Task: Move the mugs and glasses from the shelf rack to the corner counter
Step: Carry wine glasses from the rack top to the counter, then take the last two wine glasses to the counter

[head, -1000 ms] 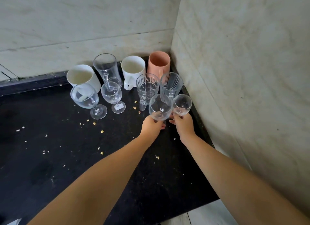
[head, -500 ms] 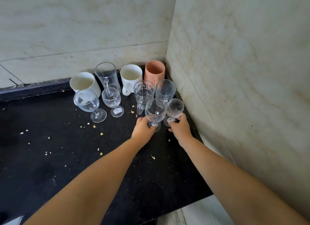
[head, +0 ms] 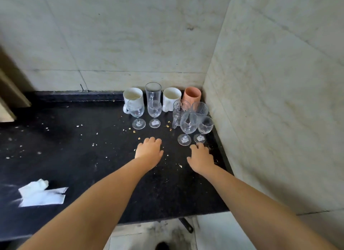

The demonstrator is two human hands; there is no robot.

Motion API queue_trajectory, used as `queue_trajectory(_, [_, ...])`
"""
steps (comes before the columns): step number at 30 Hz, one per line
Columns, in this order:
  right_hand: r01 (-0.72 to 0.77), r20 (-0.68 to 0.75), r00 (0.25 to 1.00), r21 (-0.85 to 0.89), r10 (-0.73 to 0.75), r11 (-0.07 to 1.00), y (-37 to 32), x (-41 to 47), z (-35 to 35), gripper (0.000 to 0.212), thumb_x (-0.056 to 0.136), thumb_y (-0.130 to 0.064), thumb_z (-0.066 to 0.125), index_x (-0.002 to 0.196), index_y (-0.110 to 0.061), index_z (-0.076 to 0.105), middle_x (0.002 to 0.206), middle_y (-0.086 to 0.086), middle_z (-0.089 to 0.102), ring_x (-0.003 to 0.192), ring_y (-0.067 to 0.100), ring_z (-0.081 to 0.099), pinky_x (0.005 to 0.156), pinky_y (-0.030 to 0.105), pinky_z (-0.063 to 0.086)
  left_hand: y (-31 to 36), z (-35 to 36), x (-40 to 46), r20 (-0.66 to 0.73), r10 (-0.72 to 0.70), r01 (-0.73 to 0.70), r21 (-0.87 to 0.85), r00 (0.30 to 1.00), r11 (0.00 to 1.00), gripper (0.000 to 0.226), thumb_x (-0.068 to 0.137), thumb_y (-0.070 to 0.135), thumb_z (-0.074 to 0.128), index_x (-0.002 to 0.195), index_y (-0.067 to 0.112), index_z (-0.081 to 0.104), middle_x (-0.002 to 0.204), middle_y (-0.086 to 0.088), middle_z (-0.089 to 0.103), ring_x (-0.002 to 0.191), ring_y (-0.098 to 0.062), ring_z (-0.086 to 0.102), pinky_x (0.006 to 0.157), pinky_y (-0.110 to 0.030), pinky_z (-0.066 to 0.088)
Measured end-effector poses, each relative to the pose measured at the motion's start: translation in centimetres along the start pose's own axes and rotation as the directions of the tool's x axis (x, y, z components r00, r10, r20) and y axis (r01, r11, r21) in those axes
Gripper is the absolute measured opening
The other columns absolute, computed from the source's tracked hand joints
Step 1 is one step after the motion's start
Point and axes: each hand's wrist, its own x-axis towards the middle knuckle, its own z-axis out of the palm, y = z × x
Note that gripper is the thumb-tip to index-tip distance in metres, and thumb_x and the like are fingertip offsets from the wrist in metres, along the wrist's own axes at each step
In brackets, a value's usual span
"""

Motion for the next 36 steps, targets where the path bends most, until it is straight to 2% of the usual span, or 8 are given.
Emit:
queue_trajectory(9, [0.398,0.003,0.915,-0.163,-0.403,0.903,-13.4,-6.7,2.3,0.045,0.095,-0.030,0.050,0.137,-0.016,0.041,0.144,0.007,0.035,0.130,0.031,0.037,0.100,0.047,0.040,-10.0,-1.9,-12.2,-0.096,-0.221,0.224,0.020,0.971,0.974,0.038,0.095,0.036,0.044,0.128,0.016,0.045,0.127,-0.006,0.050,0.120,-0.027,0.045,0.093,-0.040,0.042])
queue_trajectory(17, [0.704,0.112,0.706,-0.226,-0.700,0.674,-27.4,-21.9,10.2,0.042,0.097,-0.027,0.046,0.136,-0.014,0.040,0.143,0.010,0.036,0.127,0.032,0.039,0.097,0.045,0.040,-21.3,-0.7,-35.5,-0.132,-0.565,0.556,-0.099,0.815,0.825,0.035,0.095,0.032,0.044,0.126,0.016,0.048,0.128,-0.008,0.050,0.122,-0.028,0.045,0.097,-0.041,0.041])
queue_trajectory(20, [0.801,0.212,0.594,-0.244,-0.776,0.547,-32.0,-30.1,14.6,0.039,0.097,-0.020,0.042,0.136,-0.014,0.039,0.144,0.010,0.034,0.129,0.031,0.037,0.099,0.044,0.039,-24.1,0.6,-46.5,-0.114,-0.699,0.690,-0.110,0.706,0.716,0.037,0.094,0.032,0.045,0.127,0.016,0.047,0.129,-0.008,0.049,0.123,-0.028,0.043,0.096,-0.040,0.040])
queue_trajectory(23, [0.881,0.272,0.469,-0.218,-0.840,0.421,-35.8,-38.6,18.5,0.039,0.097,-0.026,0.044,0.134,-0.014,0.042,0.142,0.010,0.036,0.128,0.032,0.039,0.100,0.044,0.039,-26.0,2.1,-57.3,-0.105,-0.807,0.800,-0.110,0.581,0.590,0.039,0.094,0.035,0.046,0.127,0.016,0.047,0.126,-0.008,0.049,0.122,-0.028,0.044,0.094,-0.039,0.041])
queue_trajectory(24, [0.913,0.302,0.399,-0.217,-0.866,0.345,-37.7,-43.2,20.6,0.041,0.097,-0.027,0.046,0.135,-0.014,0.042,0.142,0.010,0.037,0.129,0.032,0.039,0.100,0.044,0.039,-26.5,2.7,-63.0,-0.096,-0.854,0.847,-0.116,0.511,0.519,0.039,0.094,0.036,0.046,0.126,0.015,0.047,0.126,-0.008,0.050,0.122,-0.028,0.044,0.093,-0.040,0.041])
queue_trajectory(26, [0.935,0.318,0.339,-0.215,-0.886,0.281,-38.9,-46.5,22.3,0.042,0.096,-0.028,0.046,0.135,-0.015,0.042,0.141,0.011,0.039,0.129,0.032,0.039,0.100,0.044,0.039,-27.0,3.4,-67.1,-0.098,-0.887,0.879,-0.124,0.451,0.460,0.037,0.094,0.036,0.047,0.124,0.015,0.048,0.125,-0.009,0.051,0.121,-0.029,0.044,0.093,-0.041,0.042])
queue_trajectory(31, [0.981,0.369,0.004,-0.184,-0.929,-0.069,-43.9,-59.7,28.6,0.037,0.096,-0.028,0.044,0.131,-0.015,0.047,0.134,0.009,0.044,0.122,0.031,0.045,0.094,0.044,0.042,-27.6,5.5,-82.5,-0.115,-0.975,0.957,-0.201,0.188,0.208,0.038,0.092,0.037,0.048,0.124,0.016,0.050,0.125,-0.009,0.052,0.122,-0.029,0.045,0.093,-0.043,0.043])
queue_trajectory(36, [0.924,0.426,-0.235,-0.181,-0.874,-0.337,-48.0,-70.0,33.3,0.040,0.095,-0.034,0.045,0.132,-0.017,0.046,0.135,0.008,0.047,0.124,0.030,0.044,0.096,0.045,0.041,-27.6,7.5,-92.7,-0.108,-0.992,0.965,-0.258,-0.069,-0.039,0.037,0.091,0.037,0.049,0.122,0.017,0.050,0.121,-0.008,0.053,0.116,-0.028,0.049,0.090,-0.042,0.045])
